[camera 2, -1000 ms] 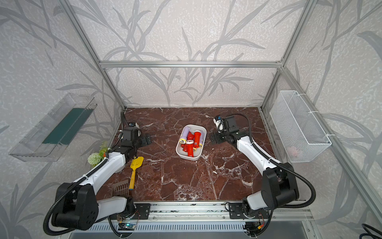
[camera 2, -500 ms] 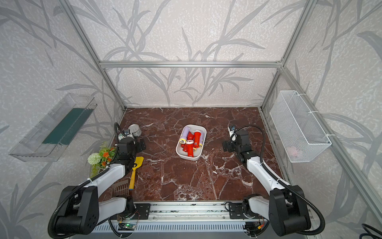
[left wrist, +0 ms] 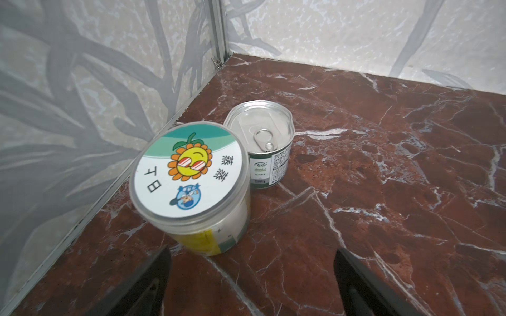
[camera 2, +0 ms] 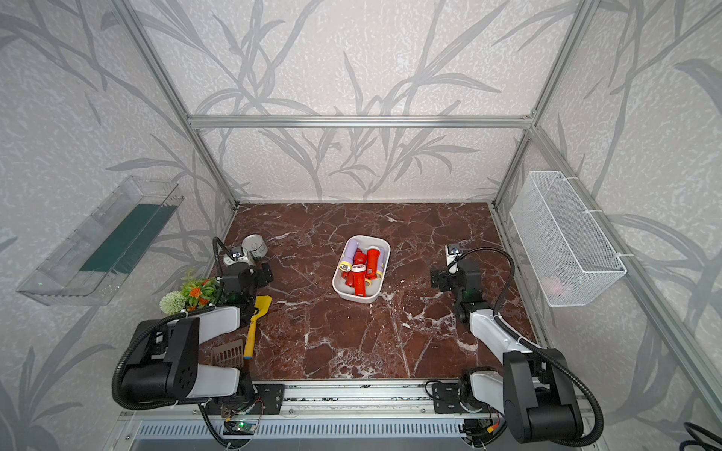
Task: Put the flashlights into the storage boxes
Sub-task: Reset both arms
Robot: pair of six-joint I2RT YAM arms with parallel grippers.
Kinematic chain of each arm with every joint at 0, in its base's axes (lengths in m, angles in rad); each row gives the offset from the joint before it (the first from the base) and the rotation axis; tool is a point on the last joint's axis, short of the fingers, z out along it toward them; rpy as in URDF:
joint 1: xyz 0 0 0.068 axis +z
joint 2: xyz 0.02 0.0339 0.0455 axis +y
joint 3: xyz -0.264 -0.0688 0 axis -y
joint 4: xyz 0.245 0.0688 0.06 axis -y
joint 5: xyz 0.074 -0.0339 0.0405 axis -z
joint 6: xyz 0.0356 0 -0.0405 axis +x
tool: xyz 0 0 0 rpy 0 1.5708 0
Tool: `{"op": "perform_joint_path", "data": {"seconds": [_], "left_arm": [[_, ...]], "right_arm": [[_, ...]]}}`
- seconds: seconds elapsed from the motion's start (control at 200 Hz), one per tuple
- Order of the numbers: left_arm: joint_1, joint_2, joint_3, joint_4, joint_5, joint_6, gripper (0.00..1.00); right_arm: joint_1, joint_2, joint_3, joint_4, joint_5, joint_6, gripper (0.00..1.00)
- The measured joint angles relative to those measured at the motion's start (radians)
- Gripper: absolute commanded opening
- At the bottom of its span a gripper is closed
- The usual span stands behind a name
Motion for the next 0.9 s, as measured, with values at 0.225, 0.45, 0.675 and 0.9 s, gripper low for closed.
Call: {"op": "perform_joint_path", "data": {"seconds": [0.225,0.45,0.675,0.9], "left_arm": [[0.005,0.054,0.0,0.089,0.04,-0.007,0.95],[0.005,0.09,-0.013,0.195,0.092,-0.003,0.95],[0.005,0.153,-0.044,0.273,0.127,0.004,0.96],[0.005,0.153,-0.045,0.297,0.154,0.008,0.98]], "right_arm": [[-0.001,0.129,0.0,0.113,-0.024,0.011,0.99],[-0.002,0.19,-0.004,0.252,-0.06,0.022,0.99],[-0.002,0.322,-0.038,0.404,-0.091,0.026,0.99],[-0.003,0.322,-0.048,0.418,-0.114,0.026,0.99]]}}
